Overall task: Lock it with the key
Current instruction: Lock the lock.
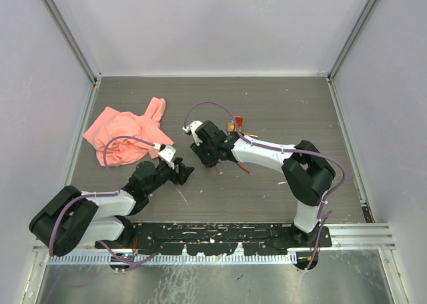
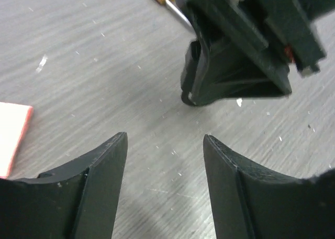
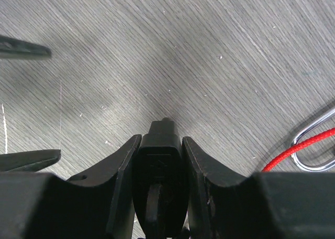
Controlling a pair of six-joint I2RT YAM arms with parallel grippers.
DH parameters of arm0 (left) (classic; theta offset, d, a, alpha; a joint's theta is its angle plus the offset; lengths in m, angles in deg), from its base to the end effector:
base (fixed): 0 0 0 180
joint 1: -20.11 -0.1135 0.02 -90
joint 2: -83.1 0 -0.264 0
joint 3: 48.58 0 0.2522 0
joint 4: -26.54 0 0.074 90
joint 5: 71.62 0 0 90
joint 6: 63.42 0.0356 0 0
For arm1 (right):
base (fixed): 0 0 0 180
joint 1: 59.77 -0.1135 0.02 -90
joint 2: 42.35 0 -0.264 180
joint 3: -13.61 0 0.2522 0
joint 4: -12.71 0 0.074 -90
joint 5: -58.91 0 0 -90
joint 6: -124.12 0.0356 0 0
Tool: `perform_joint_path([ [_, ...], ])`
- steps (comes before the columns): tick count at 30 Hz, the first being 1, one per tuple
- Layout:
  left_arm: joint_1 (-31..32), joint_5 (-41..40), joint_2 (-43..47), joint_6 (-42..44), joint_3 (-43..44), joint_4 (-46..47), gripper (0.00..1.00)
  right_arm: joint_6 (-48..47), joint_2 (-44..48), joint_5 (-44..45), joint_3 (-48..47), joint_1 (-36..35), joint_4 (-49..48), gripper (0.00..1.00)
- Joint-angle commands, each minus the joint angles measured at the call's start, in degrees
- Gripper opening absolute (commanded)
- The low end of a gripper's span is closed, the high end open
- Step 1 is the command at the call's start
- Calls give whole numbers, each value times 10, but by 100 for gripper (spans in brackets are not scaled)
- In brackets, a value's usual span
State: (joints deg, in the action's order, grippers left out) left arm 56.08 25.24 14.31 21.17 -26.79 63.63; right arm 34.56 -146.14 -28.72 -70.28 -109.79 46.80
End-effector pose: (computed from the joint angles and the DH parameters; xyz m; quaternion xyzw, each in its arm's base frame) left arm 0.1628 -0.1234 0.1564 0.2385 0.7270 -0.2698 0.5846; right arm 0.2482 0.2937 0.1954 -0.3929 0.8659 0.1139 0.2879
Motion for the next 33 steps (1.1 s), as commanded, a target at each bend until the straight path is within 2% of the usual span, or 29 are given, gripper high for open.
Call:
perform_joint_path([
  [1,-11,103,-59,-14,7,75,68,3,-49,-32,35,10,88,1],
  [4,18,61,-123,-1,-4,169,83,6,-50,-40,35,10,90,1],
  [9,68,-32,-260,29,15,307,86,7,-54,-47,35,12,89,1],
  [16,95,-127,-313,36,77,312,80,8,-53,-60,44,13,85,1],
  [23,95,-137,-358,0,105,312,73,10,-54,-71,49,17,83,1],
  [33,96,-111,-337,-16,115,312,71,15,-57,-82,51,17,83,1],
])
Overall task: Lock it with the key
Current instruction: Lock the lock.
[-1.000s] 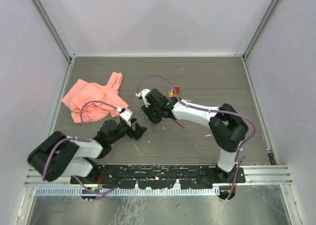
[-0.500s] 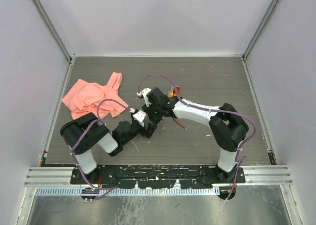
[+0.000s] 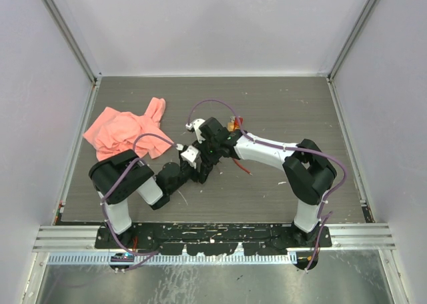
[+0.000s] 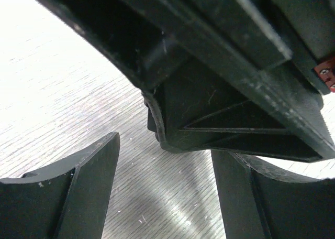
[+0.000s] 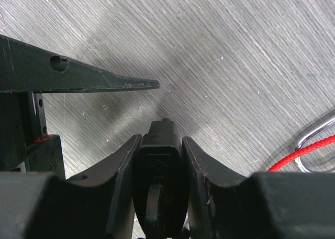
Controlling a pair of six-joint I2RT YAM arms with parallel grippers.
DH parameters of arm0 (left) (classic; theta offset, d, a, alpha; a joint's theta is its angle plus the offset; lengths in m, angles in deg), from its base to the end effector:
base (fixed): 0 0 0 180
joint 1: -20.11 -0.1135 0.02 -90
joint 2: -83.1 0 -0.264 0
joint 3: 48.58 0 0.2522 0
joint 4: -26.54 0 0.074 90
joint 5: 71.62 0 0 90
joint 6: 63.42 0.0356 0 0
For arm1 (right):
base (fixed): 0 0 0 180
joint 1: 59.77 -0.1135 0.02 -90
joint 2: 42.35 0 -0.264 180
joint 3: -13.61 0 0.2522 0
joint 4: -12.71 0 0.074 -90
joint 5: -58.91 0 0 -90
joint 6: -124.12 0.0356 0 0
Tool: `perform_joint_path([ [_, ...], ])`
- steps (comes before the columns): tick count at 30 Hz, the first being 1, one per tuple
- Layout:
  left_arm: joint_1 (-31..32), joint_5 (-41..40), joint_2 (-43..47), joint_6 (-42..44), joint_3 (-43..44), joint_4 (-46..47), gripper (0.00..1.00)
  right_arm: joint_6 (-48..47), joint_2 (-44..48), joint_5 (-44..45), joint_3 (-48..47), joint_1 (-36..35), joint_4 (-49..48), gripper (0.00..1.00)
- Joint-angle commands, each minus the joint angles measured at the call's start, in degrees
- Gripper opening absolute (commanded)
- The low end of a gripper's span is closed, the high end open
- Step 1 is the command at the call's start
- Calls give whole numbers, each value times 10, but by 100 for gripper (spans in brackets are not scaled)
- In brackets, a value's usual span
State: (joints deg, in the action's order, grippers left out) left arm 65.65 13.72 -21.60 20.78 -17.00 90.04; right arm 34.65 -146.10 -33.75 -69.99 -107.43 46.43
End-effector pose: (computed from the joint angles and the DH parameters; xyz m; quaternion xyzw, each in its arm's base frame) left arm 0.1899 -0.1894 0.1092 0.2348 0.7268 -0.2513 0.5946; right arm 0.2575 0.2850 0.1946 -0.3866 0.8683 0.1467 0.2740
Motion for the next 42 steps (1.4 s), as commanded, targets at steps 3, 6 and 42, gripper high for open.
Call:
perform_joint_path([
  [3,2,23,30,-17,18,48,70,15,-52,-33,52,-6,85,1],
  [6,6,26,40,-19,16,48,69,17,-48,-34,59,-6,82,1],
  [42,-20,70,15,-11,19,48,59,20,-82,-54,98,-23,73,1],
])
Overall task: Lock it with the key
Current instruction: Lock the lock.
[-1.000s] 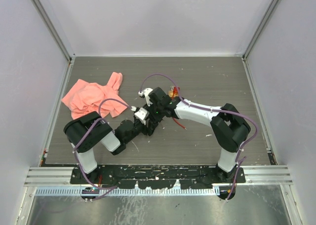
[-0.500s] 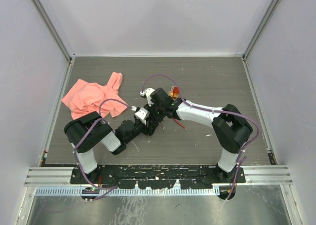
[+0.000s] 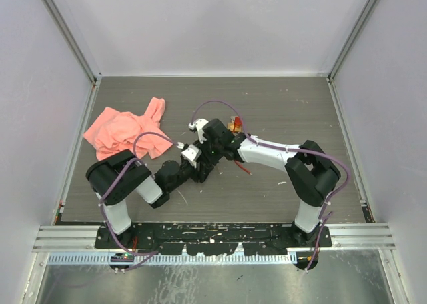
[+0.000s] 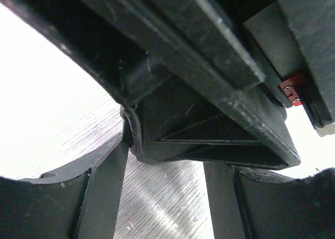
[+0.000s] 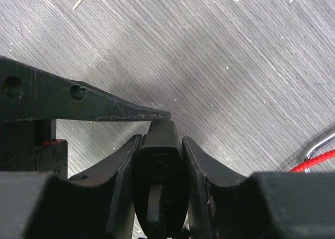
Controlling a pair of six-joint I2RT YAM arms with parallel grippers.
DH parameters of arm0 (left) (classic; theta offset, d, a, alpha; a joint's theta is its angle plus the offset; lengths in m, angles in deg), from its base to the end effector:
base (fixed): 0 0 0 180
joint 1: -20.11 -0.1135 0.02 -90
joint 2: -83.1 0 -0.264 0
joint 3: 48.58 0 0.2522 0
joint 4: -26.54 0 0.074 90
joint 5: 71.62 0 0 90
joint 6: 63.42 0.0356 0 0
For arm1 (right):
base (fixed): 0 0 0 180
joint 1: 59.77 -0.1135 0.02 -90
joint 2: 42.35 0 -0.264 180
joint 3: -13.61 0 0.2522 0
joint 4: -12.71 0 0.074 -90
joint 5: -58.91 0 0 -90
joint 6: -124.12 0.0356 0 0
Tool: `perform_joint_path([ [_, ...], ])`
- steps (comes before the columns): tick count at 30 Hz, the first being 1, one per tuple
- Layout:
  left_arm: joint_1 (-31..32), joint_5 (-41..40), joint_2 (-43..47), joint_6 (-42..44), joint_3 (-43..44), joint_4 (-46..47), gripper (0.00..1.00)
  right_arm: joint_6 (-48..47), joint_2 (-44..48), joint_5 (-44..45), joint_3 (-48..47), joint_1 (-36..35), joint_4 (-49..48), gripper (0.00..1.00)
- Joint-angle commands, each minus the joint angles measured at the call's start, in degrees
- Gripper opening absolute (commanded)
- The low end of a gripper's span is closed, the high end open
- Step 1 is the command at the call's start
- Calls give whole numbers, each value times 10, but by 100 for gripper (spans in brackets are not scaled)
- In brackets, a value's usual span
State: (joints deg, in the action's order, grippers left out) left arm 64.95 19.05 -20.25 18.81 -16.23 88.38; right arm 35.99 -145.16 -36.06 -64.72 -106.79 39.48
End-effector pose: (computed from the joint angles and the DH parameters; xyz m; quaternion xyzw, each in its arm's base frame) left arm 0.1921 -0.1916 0.1145 0.2456 0.7206 -0.2913 0.5793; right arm 0.2545 0.2776 0.1811 -0.3751 0.8647 0.1744 0.2848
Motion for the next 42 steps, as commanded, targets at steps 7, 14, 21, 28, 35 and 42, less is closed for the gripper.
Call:
perform_joint_path([
  [7,-31,24,4,3,-1,65,56,-3,-122,-20,30,-51,159,1],
  [14,-52,32,12,2,-21,65,55,-11,-143,-28,37,-64,165,1],
  [21,-74,58,14,6,-30,65,53,-12,-173,-44,22,-69,168,1],
  [28,-82,90,0,6,-21,65,53,-15,-201,-62,-4,-68,184,1],
  [35,-89,117,-11,4,-16,65,53,-19,-235,-83,-13,-74,195,1],
  [42,-98,132,-21,1,-10,65,53,-21,-249,-94,-15,-85,197,1],
])
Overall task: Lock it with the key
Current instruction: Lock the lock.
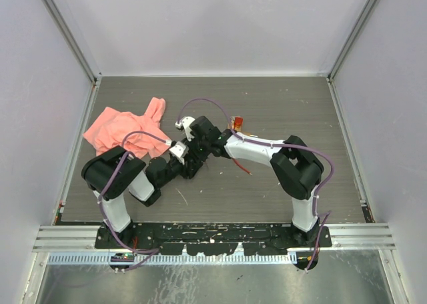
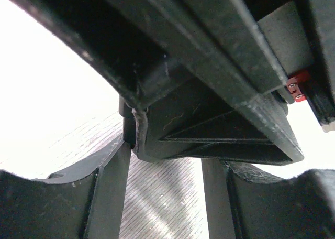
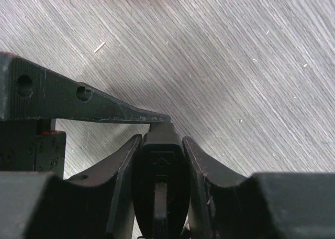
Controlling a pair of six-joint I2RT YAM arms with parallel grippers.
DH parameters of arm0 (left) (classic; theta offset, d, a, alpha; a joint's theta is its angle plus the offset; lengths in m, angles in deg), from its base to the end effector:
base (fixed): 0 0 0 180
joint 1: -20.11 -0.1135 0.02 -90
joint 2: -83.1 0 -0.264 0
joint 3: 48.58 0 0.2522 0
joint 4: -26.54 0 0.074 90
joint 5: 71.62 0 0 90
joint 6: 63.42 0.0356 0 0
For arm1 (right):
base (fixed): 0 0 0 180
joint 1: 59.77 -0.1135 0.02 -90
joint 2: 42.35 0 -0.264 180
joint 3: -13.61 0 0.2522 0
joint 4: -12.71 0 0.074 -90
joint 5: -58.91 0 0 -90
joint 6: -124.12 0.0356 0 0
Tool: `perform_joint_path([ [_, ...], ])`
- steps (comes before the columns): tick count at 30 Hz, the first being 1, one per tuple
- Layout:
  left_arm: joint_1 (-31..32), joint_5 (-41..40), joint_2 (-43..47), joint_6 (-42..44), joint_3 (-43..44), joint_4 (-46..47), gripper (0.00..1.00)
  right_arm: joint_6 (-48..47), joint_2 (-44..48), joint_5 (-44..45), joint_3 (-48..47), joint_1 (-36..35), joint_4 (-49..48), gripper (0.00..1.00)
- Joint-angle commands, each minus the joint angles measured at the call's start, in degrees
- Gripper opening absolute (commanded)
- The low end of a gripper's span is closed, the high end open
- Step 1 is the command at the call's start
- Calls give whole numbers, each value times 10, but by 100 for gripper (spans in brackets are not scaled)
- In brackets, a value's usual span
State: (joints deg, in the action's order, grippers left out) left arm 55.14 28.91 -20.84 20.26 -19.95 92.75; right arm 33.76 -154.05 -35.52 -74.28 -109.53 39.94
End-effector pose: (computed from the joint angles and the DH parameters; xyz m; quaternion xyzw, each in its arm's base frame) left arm 0.2052 -0.1518 0.1085 0.2455 0.7193 -0.2934 0.5798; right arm 0.2674 0.3202 0.1718 -0.4107 0.8479 0.1723 0.2875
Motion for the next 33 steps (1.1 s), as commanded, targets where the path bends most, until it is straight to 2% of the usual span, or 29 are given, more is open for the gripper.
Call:
perform_joint_path([
  [1,0,35,-17,-14,29,21,53,1,-166,-103,76,-58,195,1],
  [15,-7,41,-19,-14,26,21,52,-1,-189,-116,46,-57,207,1],
  [20,-11,44,-2,-23,23,21,52,-8,-112,-121,31,-6,193,1],
  [24,-11,58,-2,-34,36,21,53,-20,-45,-88,53,-2,168,1],
  [33,-11,75,-26,-51,46,21,52,-25,13,-58,15,27,160,1],
])
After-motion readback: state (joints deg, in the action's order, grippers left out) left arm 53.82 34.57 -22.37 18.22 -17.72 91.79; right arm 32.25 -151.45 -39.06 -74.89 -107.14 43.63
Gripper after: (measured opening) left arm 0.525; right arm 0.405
